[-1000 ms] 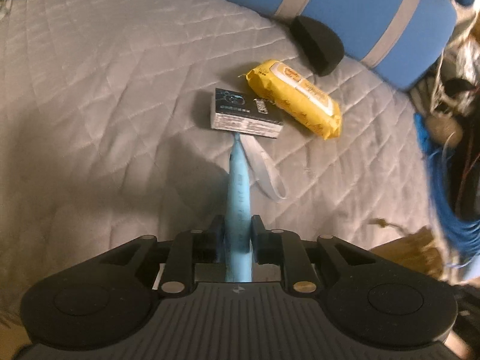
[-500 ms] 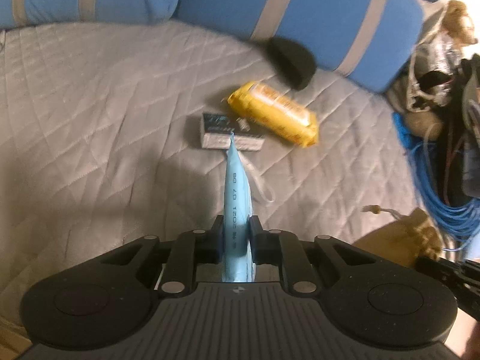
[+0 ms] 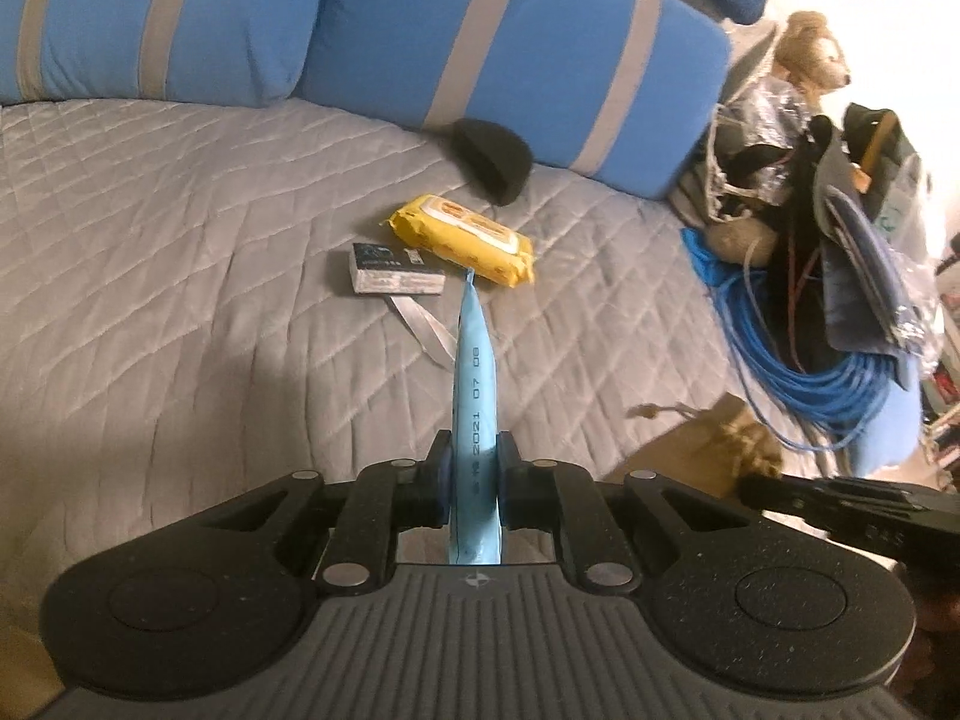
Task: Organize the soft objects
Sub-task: 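Carry the blue packet and pouch in both tools over the cardboard box, then open both tools to drop the blue packet and pouch into the box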
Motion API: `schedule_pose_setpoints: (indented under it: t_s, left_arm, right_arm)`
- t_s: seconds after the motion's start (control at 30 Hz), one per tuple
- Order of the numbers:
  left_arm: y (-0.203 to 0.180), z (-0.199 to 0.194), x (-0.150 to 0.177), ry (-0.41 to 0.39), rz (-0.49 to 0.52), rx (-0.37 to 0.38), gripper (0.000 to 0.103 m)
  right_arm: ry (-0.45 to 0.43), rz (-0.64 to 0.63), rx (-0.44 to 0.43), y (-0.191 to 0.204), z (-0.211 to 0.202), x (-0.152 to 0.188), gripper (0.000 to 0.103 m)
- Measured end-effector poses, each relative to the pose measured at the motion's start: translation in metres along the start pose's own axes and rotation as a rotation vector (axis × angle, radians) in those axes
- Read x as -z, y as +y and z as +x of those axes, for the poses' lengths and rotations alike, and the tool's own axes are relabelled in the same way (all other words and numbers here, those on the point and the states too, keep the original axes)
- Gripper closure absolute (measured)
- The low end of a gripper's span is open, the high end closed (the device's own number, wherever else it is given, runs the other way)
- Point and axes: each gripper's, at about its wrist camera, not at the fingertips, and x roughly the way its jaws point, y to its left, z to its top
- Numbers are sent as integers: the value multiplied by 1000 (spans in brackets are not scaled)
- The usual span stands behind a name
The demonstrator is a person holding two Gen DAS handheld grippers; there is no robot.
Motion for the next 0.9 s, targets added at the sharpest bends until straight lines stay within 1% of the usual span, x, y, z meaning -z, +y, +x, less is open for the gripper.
schedule_pose_setpoints:
  t_s: [0.1, 0.23, 0.53, 0.77, 0.8, 0.87, 0.9]
  left_arm:
    - [-1, -13, 14, 2, 17, 16, 90]
    - [-1, -24, 35, 31, 36, 34, 89]
    - [7, -43, 77, 109, 31, 1, 89]
    - [7, -50, 105, 177, 19, 26, 89]
    - [6, -50, 108, 194, 28, 38, 89]
    - [4, -46, 113, 253, 35, 96, 89]
    - [4, -43, 116, 279, 37, 105, 88]
  right_arm:
    - [2, -2, -20, 6, -7, 9, 91]
    - [3, -5, -31, 13, -20, 24, 91]
    - [8, -27, -48, 31, -41, 52, 91]
    - [17, -43, -52, 44, -52, 73, 91]
    - [18, -47, -51, 46, -54, 75, 91]
    - [21, -52, -51, 49, -56, 81, 91]
    - [22, -54, -50, 51, -57, 83, 91]
